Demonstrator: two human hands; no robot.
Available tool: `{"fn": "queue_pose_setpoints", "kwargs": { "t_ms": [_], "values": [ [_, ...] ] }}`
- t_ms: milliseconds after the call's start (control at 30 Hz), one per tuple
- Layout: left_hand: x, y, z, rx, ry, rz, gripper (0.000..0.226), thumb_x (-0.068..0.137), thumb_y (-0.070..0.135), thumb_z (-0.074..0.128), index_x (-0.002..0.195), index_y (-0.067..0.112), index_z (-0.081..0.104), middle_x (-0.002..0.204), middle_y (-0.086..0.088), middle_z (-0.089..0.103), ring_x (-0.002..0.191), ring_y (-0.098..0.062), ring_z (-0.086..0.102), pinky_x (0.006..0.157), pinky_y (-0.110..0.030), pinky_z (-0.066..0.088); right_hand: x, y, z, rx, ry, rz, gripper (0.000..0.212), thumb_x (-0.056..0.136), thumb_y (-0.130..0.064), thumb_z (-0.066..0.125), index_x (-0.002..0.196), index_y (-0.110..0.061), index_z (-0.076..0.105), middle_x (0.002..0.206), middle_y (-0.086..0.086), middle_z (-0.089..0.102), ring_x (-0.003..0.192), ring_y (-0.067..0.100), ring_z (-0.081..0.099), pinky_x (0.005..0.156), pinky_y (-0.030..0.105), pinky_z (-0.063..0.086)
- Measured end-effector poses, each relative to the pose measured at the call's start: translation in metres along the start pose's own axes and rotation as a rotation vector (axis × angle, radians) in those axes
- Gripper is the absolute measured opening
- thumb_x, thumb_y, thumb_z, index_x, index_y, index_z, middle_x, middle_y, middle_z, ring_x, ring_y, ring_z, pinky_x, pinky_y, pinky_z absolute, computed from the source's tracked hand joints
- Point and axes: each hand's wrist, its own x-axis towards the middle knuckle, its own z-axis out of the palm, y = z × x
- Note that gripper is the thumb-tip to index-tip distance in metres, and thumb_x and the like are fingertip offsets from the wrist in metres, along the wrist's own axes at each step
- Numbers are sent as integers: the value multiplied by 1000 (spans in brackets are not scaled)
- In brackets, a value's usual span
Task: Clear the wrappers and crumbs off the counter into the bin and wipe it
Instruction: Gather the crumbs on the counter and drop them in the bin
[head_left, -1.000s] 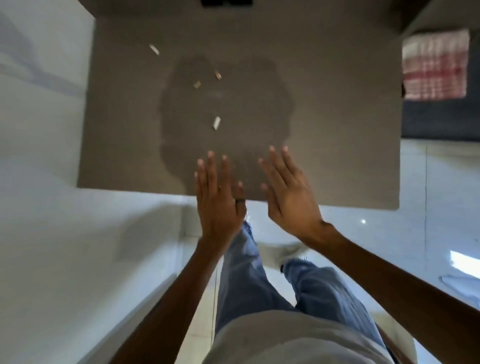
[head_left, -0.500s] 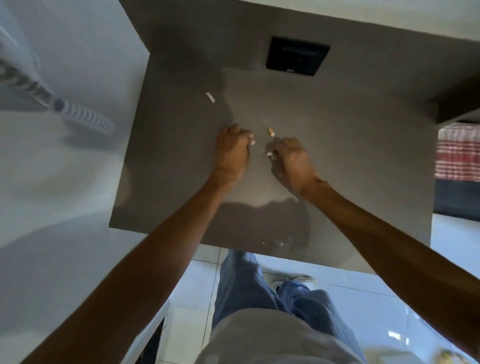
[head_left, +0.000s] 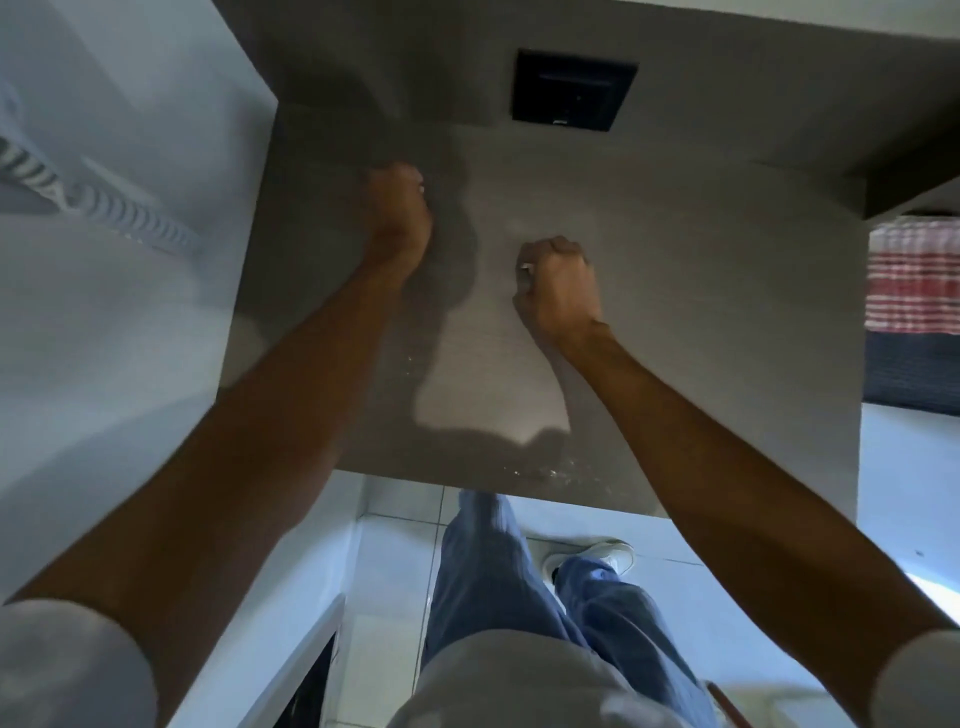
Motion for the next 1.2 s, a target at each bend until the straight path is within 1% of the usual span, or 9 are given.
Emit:
{"fn": "queue_pose_setpoints", "kwargs": {
  "t_ms": [267, 367, 467, 533, 733, 933, 1067, 1133, 1200],
  "values": [
    [-42, 18, -18, -92, 17, -77, 35, 98, 16, 62, 127, 0, 73, 131, -25, 72, 126, -38, 67, 115, -40, 46, -98, 40, -42, 347, 171, 58, 17, 84, -8, 59, 89, -3, 75, 93, 17, 75, 89, 35, 70, 77, 42, 55],
    [-144, 53, -18, -518, -69, -112, 26, 88, 14, 74, 111, 3, 81, 116, -21, 80, 81, 11, 74, 102, -31, 57, -171, 70, -56, 470, 276, -1, 15, 84, -7, 63, 88, -8, 78, 87, 8, 77, 76, 18, 67, 74, 30, 54],
    [-282, 66, 7, -933, -341, -15, 31, 75, -1, 74, 76, 27, 87, 81, 4, 84, 72, 5, 76, 83, -21, 64, -255, 108, -54, 521, 301, -102, 19, 84, 2, 68, 93, -12, 78, 91, 3, 75, 75, 3, 60, 73, 8, 47],
    [-365, 61, 36, -1038, -521, -50, 45, 75, -11, 72, 79, 31, 87, 81, 13, 84, 79, 0, 79, 78, -16, 63, -313, 134, -38, 543, 248, -132, 21, 85, 4, 67, 95, -12, 77, 93, 1, 74, 78, -1, 59, 77, 3, 44],
    [-483, 53, 198, -823, -570, -223, 21, 82, -7, 80, 97, 6, 86, 89, -11, 85, 78, -16, 81, 76, -30, 65, -390, 229, 87, 480, -36, 185, 27, 84, 8, 66, 100, -8, 81, 100, 7, 77, 79, 18, 71, 77, 29, 61],
    [-408, 64, 394, -477, -188, -30, 19, 76, 5, 74, 89, 11, 86, 85, -7, 85, 82, -20, 81, 72, -19, 53, -296, 314, 253, 323, 166, 394, 25, 78, 1, 62, 92, -9, 80, 93, 16, 76, 82, 33, 70, 69, 23, 45],
    [-351, 70, 507, -249, -273, 58, 10, 82, 5, 69, 82, 7, 78, 90, -12, 81, 85, -31, 74, 67, -23, 47, -233, 350, 349, 299, 158, 395, 13, 83, -16, 71, 86, -7, 80, 88, 14, 78, 80, 32, 71, 70, 30, 52],
    [-336, 71, 546, -252, -256, -33, 17, 95, 2, 60, 97, 4, 78, 104, -11, 79, 91, -22, 71, 73, -7, 47, -216, 366, 382, 394, 26, 535, 25, 90, -31, 69, 94, -8, 78, 93, 10, 78, 82, 25, 69, 71, 30, 50],
    [-325, 68, 576, -364, -306, -204, 25, 106, 8, 49, 102, 8, 73, 89, -1, 77, 80, -13, 72, 78, -16, 60, -205, 382, 407, 400, -96, 643, 25, 91, -25, 66, 100, -5, 76, 98, 15, 77, 91, 31, 70, 74, 33, 48]
  ]
}}
